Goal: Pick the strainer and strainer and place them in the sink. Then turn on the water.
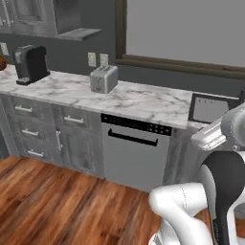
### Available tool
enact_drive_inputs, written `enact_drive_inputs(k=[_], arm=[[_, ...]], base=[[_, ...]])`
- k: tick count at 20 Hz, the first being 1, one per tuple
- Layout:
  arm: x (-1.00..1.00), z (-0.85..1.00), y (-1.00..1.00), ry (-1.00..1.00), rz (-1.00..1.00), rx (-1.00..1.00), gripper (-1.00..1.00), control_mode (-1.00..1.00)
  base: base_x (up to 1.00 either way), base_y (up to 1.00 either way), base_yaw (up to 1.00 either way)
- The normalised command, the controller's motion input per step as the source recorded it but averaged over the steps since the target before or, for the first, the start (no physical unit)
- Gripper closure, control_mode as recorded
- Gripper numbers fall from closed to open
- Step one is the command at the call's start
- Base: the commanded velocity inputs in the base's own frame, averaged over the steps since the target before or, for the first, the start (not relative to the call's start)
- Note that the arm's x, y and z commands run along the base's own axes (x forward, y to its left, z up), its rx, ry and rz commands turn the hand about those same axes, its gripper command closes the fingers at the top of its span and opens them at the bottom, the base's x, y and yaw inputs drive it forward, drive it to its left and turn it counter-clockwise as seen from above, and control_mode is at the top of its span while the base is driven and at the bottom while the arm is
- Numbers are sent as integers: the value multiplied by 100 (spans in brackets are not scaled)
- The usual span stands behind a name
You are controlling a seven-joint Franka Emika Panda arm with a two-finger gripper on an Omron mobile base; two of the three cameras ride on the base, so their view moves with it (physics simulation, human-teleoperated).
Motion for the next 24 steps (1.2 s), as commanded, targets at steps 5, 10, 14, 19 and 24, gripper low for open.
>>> enact_drive_inputs(k=[5, 10, 14, 19, 24], arm=[[0, 0, 0, 0, 0, 0, -100, 100], [0, 0, 0, 0, 0, 0, -100, 100], [0, 0, 0, 0, 0, 0, -100, 100], [0, 0, 0, 0, 0, 0, -100, 100], [0, 0, 0, 0, 0, 0, -100, 100]], base=[[-16, 58, 97], [9, 30, 99], [34, 18, 97], [58, -1, 89], [41, -50, 65]])
